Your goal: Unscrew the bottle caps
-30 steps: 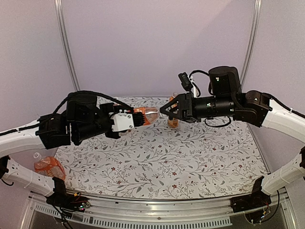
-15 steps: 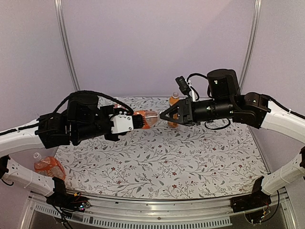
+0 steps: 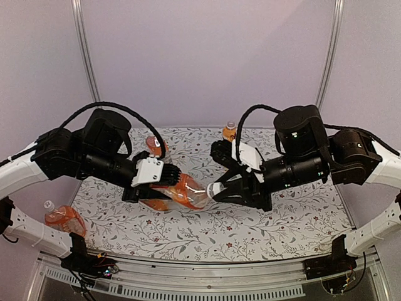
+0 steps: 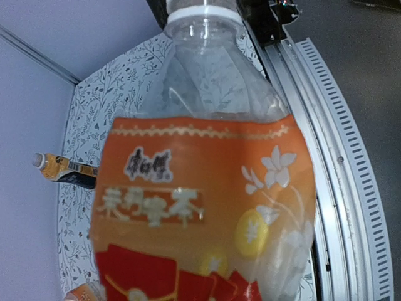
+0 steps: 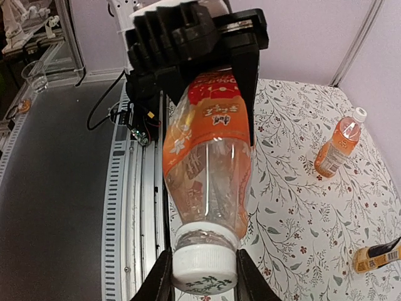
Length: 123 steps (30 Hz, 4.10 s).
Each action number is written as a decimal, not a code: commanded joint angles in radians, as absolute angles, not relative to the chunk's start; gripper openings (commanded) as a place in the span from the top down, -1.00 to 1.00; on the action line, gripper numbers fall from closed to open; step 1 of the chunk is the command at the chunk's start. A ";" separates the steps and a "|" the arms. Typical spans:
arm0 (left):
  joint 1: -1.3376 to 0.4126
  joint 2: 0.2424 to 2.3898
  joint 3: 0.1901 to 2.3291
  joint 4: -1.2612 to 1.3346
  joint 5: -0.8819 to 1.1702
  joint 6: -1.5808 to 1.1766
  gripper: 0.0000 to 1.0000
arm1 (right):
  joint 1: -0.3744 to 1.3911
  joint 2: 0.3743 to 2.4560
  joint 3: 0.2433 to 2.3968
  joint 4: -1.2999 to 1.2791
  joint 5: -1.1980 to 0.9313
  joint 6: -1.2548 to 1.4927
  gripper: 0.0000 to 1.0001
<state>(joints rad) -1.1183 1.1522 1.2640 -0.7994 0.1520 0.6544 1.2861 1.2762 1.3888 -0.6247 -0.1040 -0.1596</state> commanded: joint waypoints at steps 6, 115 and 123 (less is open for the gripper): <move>-1.134 1.168 1.281 -0.876 0.278 0.630 0.64 | 1.315 1.324 1.461 -0.770 0.049 -0.475 1.00; -1.005 1.007 1.081 -0.511 -0.052 0.561 0.66 | 0.897 1.897 1.241 -0.922 0.077 0.491 0.30; -1.006 1.014 1.104 -0.522 -0.035 0.552 0.65 | 0.896 1.833 1.284 -0.992 0.117 0.482 -0.46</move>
